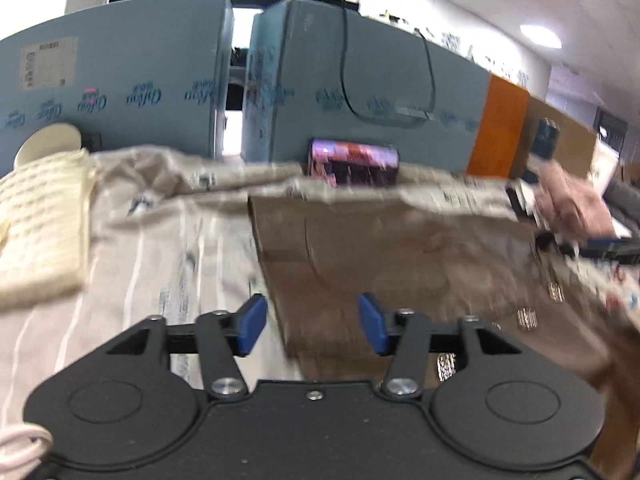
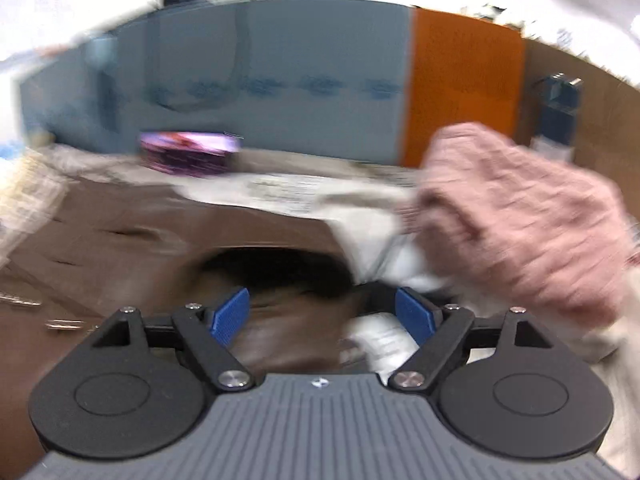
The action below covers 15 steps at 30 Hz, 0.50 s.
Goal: Fold clothes
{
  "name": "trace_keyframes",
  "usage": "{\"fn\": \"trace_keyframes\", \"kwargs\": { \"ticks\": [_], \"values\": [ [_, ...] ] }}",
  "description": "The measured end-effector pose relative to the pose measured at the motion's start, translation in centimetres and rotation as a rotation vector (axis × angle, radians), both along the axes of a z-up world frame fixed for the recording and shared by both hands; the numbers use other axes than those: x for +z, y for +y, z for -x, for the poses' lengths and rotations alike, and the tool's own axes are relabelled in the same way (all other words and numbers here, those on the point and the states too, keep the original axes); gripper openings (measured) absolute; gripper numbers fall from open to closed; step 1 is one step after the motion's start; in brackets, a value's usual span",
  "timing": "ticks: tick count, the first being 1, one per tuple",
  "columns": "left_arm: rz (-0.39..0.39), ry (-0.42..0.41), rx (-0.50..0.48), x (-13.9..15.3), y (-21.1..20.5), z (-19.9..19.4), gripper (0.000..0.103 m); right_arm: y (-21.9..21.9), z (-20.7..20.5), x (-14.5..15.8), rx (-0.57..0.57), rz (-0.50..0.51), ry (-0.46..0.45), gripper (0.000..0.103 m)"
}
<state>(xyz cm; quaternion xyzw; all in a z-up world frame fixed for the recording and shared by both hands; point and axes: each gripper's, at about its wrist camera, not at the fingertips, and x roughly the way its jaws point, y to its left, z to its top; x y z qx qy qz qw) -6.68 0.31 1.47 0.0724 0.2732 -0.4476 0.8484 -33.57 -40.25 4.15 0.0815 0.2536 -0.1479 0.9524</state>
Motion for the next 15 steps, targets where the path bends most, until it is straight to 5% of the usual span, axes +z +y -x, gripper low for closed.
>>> {"fn": "trace_keyframes", "kwargs": {
  "ticks": [3, 8, 12, 15],
  "values": [
    [-0.054, 0.026, -0.023, -1.4, 0.6, 1.6, 0.059, 2.6, 0.4, -0.4, 0.136, -0.105, -0.037, 0.079],
    [-0.072, -0.034, -0.026, -1.8, 0.1, 3.3, 0.057, 5.9, -1.1, -2.3, 0.217, -0.083, 0.055, 0.071],
    [-0.115, -0.206, -0.054, -1.8, 0.0, 5.9, 0.046, 7.0, -1.0, -3.3, 0.230, -0.073, 0.081, 0.055],
    [-0.105, -0.185, -0.067, -2.1, 0.2, 6.1, 0.028, 7.3, -0.8, -3.7, 0.236, -0.070, 0.086, 0.044]
  ]
}}
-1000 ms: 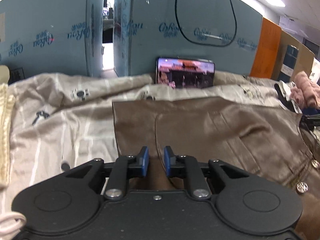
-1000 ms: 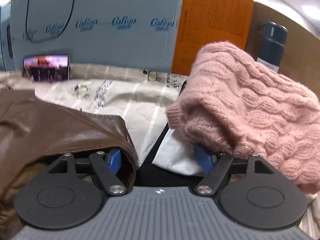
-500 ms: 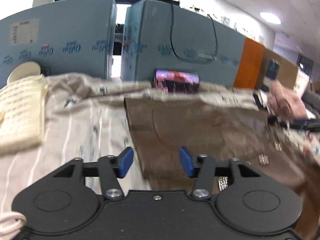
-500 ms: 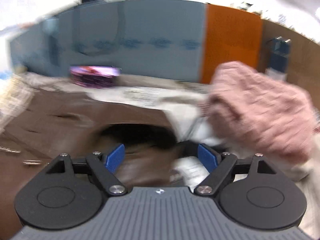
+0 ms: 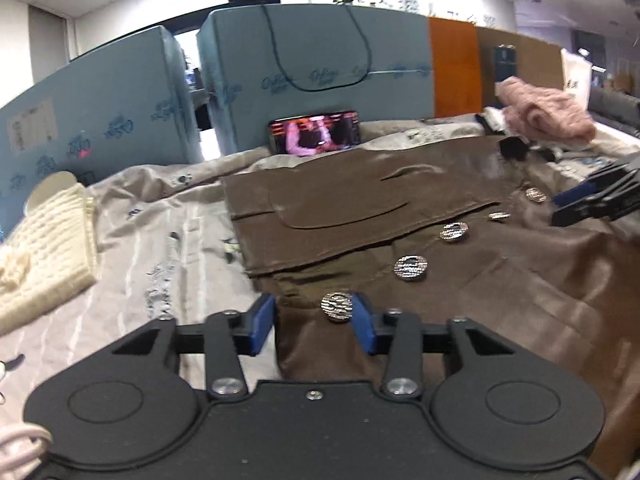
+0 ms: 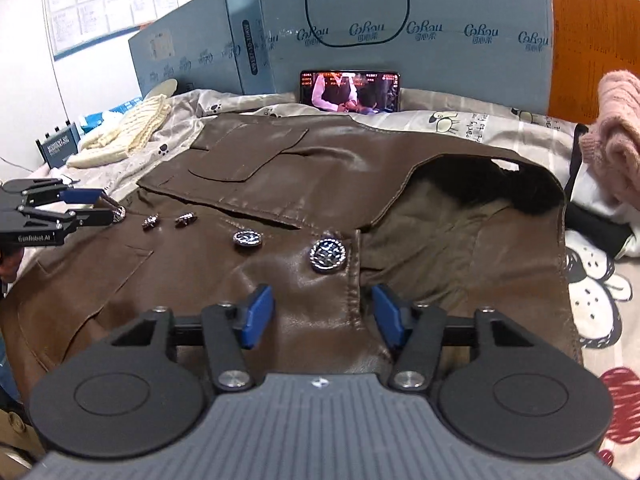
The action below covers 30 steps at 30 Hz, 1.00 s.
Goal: Fold clothes
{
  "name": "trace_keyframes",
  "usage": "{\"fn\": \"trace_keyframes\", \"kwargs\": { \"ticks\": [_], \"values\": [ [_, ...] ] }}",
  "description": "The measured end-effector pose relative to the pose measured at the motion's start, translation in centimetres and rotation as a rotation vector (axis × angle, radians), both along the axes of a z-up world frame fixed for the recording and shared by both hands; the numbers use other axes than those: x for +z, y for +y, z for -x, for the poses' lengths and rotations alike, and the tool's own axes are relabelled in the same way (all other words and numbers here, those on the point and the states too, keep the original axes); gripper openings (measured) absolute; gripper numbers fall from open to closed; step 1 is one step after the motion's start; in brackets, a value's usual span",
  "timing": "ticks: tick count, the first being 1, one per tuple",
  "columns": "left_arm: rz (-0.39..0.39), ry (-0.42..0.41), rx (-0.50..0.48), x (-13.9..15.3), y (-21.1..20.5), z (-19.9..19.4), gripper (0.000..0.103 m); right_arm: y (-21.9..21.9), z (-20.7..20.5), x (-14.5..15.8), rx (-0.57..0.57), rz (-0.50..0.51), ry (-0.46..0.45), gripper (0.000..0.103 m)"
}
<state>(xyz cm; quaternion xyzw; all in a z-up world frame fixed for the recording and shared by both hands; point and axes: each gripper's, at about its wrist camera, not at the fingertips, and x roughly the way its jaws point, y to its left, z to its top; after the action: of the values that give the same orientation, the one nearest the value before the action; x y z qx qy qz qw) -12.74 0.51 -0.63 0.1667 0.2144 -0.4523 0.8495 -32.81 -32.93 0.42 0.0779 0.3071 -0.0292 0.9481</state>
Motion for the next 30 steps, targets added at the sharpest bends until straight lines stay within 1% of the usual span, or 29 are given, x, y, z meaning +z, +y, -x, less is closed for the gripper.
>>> {"fn": "trace_keyframes", "kwargs": {
  "ticks": [1, 2, 3, 5, 6, 8, 10, 12, 13, 14, 16, 17, 19, 20, 21, 22, 23, 25, 26, 27, 28, 30],
  "values": [
    [0.004, 0.012, -0.004, -0.1, 0.1, 0.0, 0.017, 0.0, 0.1, -0.1, 0.001, 0.000, -0.002, 0.043],
    [0.015, 0.007, 0.014, -0.2, 0.3, 0.1, 0.010, 0.0, 0.2, -0.1, 0.002, 0.000, -0.004, 0.042],
    [0.030, 0.004, 0.037, -0.2, 0.6, 0.2, 0.005, -0.1, 0.3, -0.1, -0.005, -0.004, -0.007, 0.038],
    [0.073, -0.002, 0.062, 0.1, 1.1, 0.7, 0.004, -0.3, 0.6, -0.1, -0.024, -0.017, -0.015, 0.028],
    [0.088, -0.029, 0.072, 0.4, 1.2, 1.0, 0.004, -0.4, 0.8, 0.0, -0.035, -0.021, -0.020, 0.020],
    [0.115, -0.081, 0.072, 1.2, 0.6, 1.0, 0.004, -0.8, 1.1, 0.1, -0.057, -0.027, -0.030, 0.014],
    [0.128, -0.107, 0.062, 1.9, -0.4, 0.2, 0.004, -1.0, 1.3, 0.4, -0.075, -0.020, -0.042, 0.009],
    [0.124, -0.121, 0.057, 2.1, -1.7, -1.1, 0.004, -1.2, 1.5, 0.8, -0.088, -0.012, -0.063, 0.008],
    [0.109, -0.119, 0.051, 2.0, -2.5, -1.7, 0.004, -1.3, 1.6, 1.0, -0.094, -0.008, -0.072, 0.008],
    [0.076, -0.100, 0.044, 1.8, -3.1, -2.3, 0.004, -1.4, 1.5, 1.0, -0.098, -0.002, -0.066, 0.008],
    [0.009, -0.059, 0.030, 1.0, -3.7, -2.9, 0.005, -1.6, 1.3, 0.9, -0.104, 0.013, -0.041, 0.008],
    [-0.013, -0.057, 0.036, 0.6, -3.7, -2.9, 0.007, -1.6, 1.2, 0.7, -0.105, 0.019, -0.030, 0.009],
    [-0.047, -0.065, 0.058, 0.0, -3.6, -2.8, 0.013, -1.7, 1.3, 0.5, -0.104, 0.028, -0.023, 0.016],
    [-0.044, -0.069, 0.066, 0.1, -3.4, -2.9, 0.016, -1.6, 1.4, 0.5, -0.103, 0.032, -0.034, 0.030],
    [-0.035, -0.073, 0.074, 0.3, -3.2, -2.9, 0.020, -1.5, 1.6, 0.6, -0.101, 0.036, -0.045, 0.049],
    [-0.025, -0.076, 0.082, 0.5, -3.0, -2.9, 0.030, -1.3, 1.6, 0.6, -0.099, 0.055, -0.050, 0.064],
    [-0.019, -0.092, 0.084, 0.8, -2.8, -2.8, 0.036, -0.8, 1.4, 0.6, -0.094, 0.097, -0.037, 0.069],
    [0.017, -0.124, 0.059, 1.4, -2.3, -2.2, 0.063, 0.3, 1.1, 0.3, -0.081, 0.195, 0.003, 0.073],
    [0.043, -0.136, 0.035, 1.6, -1.9, -1.9, 0.069, 0.8, 0.9, 0.0, -0.076, 0.239, 0.024, 0.074],
    [0.063, -0.147, 0.012, 1.9, -1.5, -1.4, 0.080, 1.0, 0.9, -0.3, -0.073, 0.264, 0.024, 0.076],
    [0.076, -0.153, -0.008, 2.1, -1.1, -0.9, 0.088, 1.0, 0.9, -0.4, -0.077, 0.271, 0.018, 0.078],
    [0.096, -0.159, -0.059, 2.5, -0.2, 0.2, 0.095, 0.7, 1.3, 0.0, -0.089, 0.256, -0.006, 0.078]
  ]
}}
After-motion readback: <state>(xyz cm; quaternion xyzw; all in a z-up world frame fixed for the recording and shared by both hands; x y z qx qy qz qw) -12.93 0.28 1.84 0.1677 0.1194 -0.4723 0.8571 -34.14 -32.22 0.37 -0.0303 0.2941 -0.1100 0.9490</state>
